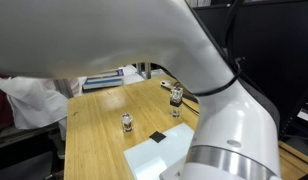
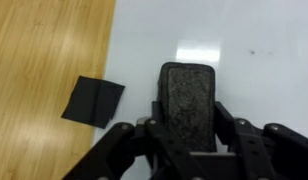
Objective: Use the whiteboard eraser to clean the whiteboard
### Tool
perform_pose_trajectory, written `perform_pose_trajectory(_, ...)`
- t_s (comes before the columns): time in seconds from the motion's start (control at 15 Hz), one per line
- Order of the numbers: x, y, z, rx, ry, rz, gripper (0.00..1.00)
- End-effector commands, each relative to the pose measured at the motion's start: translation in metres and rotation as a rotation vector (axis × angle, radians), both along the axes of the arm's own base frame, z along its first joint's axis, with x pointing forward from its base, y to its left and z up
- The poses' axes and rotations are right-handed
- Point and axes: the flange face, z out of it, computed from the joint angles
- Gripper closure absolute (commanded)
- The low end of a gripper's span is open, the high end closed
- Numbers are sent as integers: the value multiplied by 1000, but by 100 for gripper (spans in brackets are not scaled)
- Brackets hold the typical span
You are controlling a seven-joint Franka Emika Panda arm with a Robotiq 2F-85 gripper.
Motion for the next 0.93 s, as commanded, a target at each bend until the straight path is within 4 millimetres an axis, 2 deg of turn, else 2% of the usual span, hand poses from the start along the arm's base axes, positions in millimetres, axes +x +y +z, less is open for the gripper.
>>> perform_pose_trajectory(0.0, 21, -2, 12, -42, -78, 19, 73)
perform_pose_trajectory(0.4, 72, 0, 41, -47, -179, 73, 73)
perform_pose_trajectory(0.67, 99, 3, 35, -22, -213, 114, 73)
perform_pose_trajectory(0.87, 120, -3, 29, -42, -245, 140, 73)
